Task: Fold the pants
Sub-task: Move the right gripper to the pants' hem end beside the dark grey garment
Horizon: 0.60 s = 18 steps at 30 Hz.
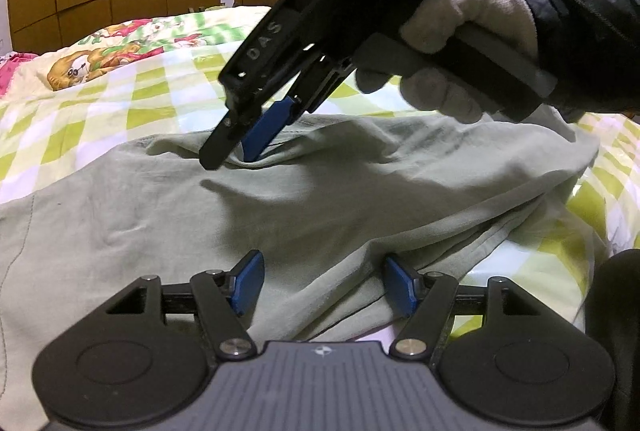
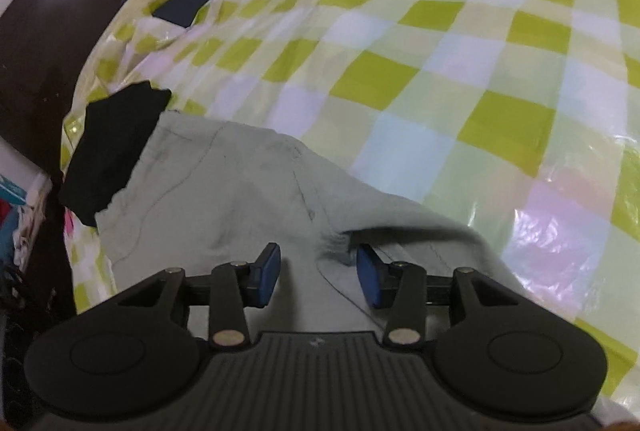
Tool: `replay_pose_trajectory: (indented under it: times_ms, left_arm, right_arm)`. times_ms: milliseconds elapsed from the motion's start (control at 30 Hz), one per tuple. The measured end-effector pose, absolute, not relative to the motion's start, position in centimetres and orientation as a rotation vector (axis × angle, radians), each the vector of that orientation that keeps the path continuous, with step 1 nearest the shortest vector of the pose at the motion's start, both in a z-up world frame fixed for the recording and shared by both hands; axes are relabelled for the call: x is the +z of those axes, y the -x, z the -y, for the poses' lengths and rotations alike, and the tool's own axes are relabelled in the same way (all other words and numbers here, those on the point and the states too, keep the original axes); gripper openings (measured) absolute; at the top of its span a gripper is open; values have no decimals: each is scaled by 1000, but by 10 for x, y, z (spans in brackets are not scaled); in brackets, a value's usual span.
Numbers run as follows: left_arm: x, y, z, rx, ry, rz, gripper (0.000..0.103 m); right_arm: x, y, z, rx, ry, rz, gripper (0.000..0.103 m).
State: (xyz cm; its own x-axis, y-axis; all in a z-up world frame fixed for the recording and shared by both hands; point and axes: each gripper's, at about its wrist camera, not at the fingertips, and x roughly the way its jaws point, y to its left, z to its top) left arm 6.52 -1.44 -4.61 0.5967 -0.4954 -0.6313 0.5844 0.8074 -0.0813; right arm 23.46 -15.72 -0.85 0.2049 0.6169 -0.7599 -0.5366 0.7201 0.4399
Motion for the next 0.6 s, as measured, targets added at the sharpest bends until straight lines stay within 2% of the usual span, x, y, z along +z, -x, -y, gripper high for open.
replay_pose_trajectory:
  times_ms: [133, 167, 233, 400, 533, 600]
  left_arm:
    - [-47, -66, 13, -633, -131, -688, 80]
    - [-47, -66, 13, -633, -129, -688, 80]
    - [-48, -66, 12, -625, -133, -684, 80]
    - [-50, -66, 13, -623, -133, -689, 80]
    - [-49, -63, 14, -617, -144, -682, 80]
    - [-47, -62, 16, -612, -150, -682, 80]
  right_arm:
    - [-7, -252, 167, 756, -225, -1035, 44]
    - [-7, -259, 170, 733, -264, -1017, 41]
    - [-8, -278, 177, 667, -343, -1015, 30]
    - [-11, -302, 198, 519, -421, -1004, 34]
    - [14, -257, 217, 485, -378, -884, 34]
    - [18, -222, 226, 503, -354, -867, 41]
